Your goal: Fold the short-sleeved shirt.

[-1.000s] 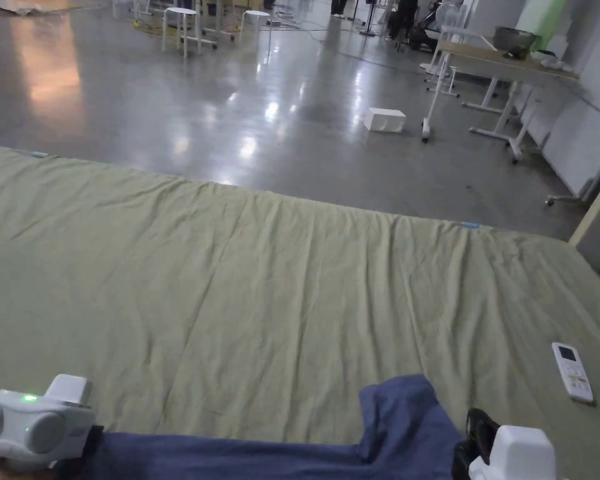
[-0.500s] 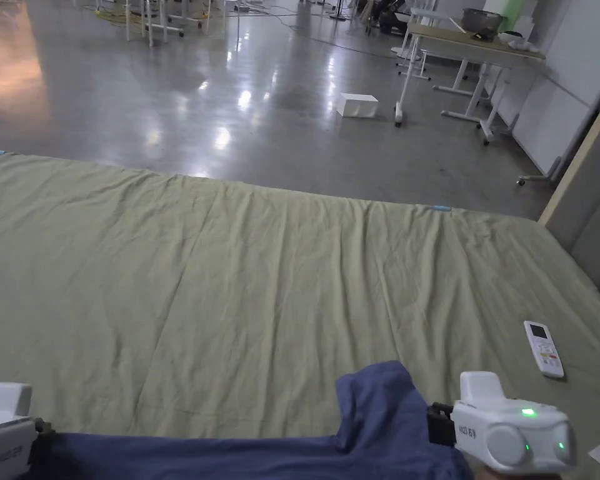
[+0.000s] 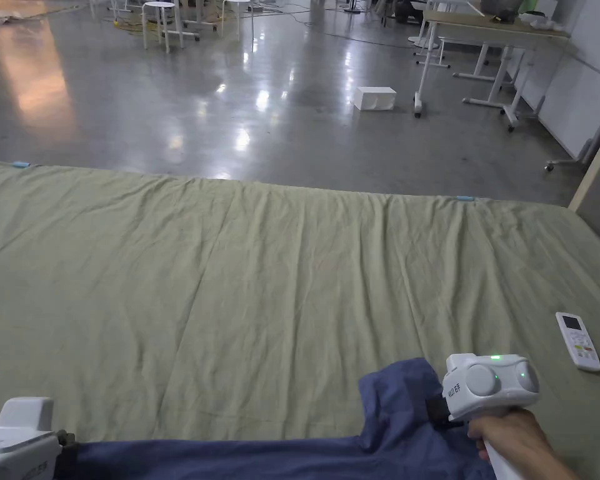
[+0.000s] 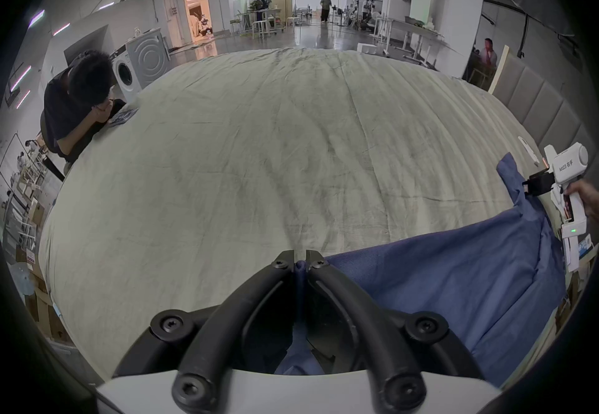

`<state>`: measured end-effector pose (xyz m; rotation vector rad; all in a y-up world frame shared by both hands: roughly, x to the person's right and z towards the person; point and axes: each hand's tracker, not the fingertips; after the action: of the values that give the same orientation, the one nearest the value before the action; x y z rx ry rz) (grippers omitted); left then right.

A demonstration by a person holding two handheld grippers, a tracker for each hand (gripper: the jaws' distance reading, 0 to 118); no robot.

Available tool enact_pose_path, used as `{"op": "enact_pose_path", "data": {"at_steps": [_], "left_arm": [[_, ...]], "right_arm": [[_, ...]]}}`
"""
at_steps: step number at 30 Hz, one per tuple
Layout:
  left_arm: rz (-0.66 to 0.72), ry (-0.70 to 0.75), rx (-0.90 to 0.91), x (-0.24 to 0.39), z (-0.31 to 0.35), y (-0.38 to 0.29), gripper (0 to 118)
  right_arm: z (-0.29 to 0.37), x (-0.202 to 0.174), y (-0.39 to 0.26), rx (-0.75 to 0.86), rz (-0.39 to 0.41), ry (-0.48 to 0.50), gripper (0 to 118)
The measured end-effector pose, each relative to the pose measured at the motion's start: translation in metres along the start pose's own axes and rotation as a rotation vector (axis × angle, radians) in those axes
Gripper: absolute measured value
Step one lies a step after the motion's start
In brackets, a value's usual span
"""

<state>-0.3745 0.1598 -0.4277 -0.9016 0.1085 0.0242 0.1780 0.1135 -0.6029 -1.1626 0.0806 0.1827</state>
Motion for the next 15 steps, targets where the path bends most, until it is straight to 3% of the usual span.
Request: {"op": "enact_pose_path", "data": {"at_steps": [2,3,4,7,10,15], "left_arm": [[-0.013,0.007,-0.001,0.001,-0.002,0.001,6],[-0.019,0.009,-0.001,0.001,-0.003,0.001,6],[-0.020,0.009,-0.003,0.002,-0.002,0.000,6],[-0.013,0.010,-0.004,0.002,-0.002,-0.001,6],[-0.020,0.009,0.000,0.004,0.000,-0.003,6],[-0.035,0.001,0.018,0.002,0.012,-0.004,6]], "right_arm": [[0.000,-0.003,0.000,0.006,-0.014,-0.004,26],[0.000,-0.004,-0.001,0.011,-0.013,0.000,4],[0.000,-0.006,-0.002,0.017,-0.008,0.000,1],[0.002,-0.006,-0.005,0.032,0.011,-0.004,1],[0.019,-0.004,-0.012,0.089,-0.033,0.016,0],[0.062,0.000,-0.031,0.174,-0.033,0.031,0]]}}
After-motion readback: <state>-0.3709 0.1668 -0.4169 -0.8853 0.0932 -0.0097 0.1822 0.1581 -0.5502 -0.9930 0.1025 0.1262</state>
